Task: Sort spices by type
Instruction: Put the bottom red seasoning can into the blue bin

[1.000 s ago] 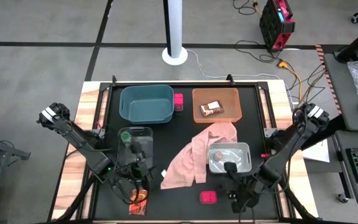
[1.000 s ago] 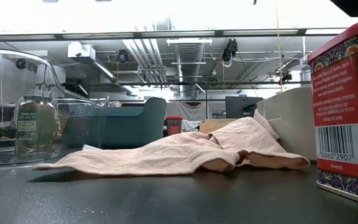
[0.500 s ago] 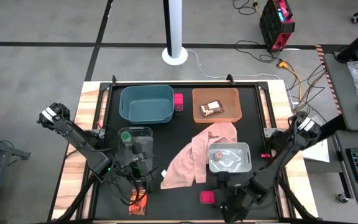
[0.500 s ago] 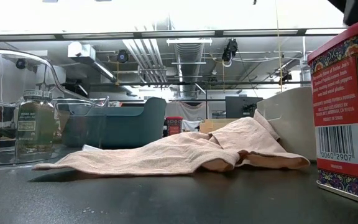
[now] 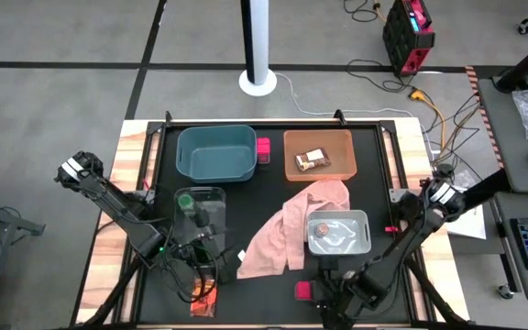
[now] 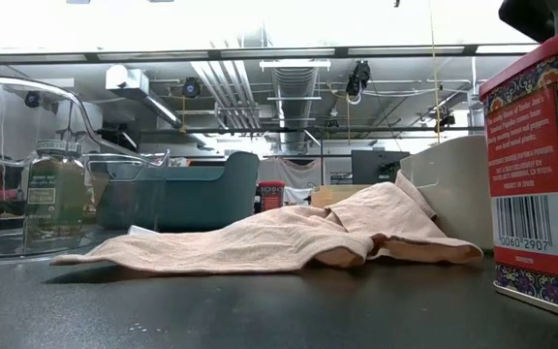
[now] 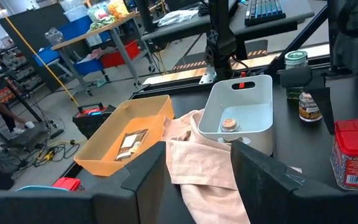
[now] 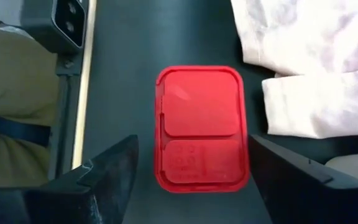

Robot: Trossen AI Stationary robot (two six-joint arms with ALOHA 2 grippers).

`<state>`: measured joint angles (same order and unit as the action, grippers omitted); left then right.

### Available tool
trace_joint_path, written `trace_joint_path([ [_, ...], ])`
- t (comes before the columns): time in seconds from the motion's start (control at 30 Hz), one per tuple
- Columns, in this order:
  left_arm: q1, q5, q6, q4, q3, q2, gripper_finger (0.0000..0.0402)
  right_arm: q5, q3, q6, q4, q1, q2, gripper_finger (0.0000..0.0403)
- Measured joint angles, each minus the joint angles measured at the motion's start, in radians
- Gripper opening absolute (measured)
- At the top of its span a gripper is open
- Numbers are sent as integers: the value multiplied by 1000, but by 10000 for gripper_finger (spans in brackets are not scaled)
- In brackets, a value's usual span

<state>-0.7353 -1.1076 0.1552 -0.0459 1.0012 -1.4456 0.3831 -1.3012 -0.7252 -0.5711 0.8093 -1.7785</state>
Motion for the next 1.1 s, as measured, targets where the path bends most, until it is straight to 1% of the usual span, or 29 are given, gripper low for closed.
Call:
trace_joint_path([
  [0.3, 4, 0, -24, 2, 0, 0, 166, -2, -11, 2, -1, -5, -48, 264],
  [0.37, 6, 0, -24, 1, 0, 0, 166, -2, -14, 3, -1, -8, -50, 250],
  [0.5, 7, 0, -24, 1, 0, 0, 166, -2, -16, 0, 0, -13, -50, 210],
  [0.87, 7, 26, 5, 2, -1, 0, 166, -24, -21, 11, -4, -18, -45, 210],
  [1.03, 7, 27, 27, 5, -1, 0, 166, -15, -76, 90, 1, -18, -42, 210],
  [1.1, 7, 37, 36, 13, -1, -3, 166, 7, -100, 137, -2, -18, -41, 210],
])
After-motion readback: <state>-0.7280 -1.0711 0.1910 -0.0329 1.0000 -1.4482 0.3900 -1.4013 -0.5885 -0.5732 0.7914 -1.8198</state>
